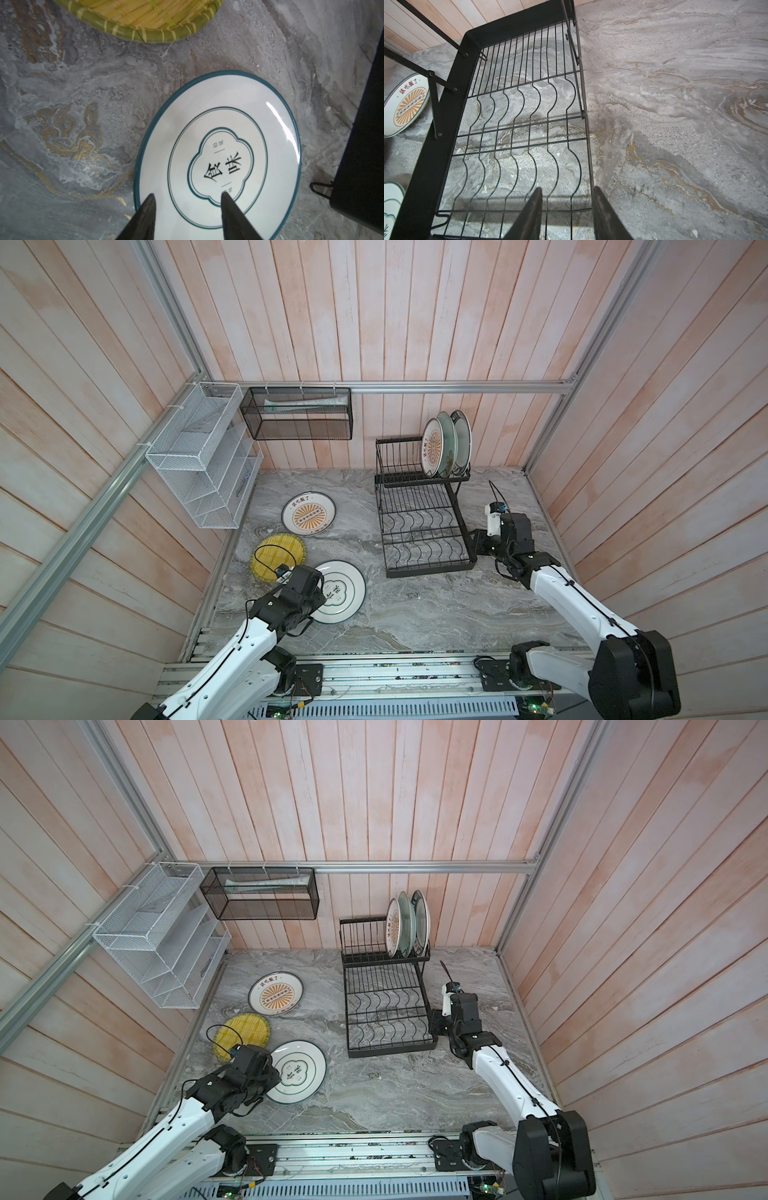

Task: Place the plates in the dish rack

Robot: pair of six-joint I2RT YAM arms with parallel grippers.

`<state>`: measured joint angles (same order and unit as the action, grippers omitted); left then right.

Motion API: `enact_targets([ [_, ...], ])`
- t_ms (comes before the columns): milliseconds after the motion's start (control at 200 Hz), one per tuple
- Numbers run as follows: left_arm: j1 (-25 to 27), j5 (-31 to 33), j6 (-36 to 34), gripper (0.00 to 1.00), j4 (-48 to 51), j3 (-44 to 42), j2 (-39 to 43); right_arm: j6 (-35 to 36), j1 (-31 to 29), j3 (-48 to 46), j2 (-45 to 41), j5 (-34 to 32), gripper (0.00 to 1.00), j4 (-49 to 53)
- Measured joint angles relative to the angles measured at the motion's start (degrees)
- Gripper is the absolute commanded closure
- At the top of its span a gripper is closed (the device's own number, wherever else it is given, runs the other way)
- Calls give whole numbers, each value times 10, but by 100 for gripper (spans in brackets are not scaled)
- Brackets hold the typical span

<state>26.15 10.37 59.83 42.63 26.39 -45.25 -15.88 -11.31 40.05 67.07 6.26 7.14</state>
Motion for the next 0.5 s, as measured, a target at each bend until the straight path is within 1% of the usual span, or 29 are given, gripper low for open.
enact_targets([
  [500, 0, -18, 9, 48, 22, -11, -6, -3, 2, 0, 0, -8, 56, -3],
])
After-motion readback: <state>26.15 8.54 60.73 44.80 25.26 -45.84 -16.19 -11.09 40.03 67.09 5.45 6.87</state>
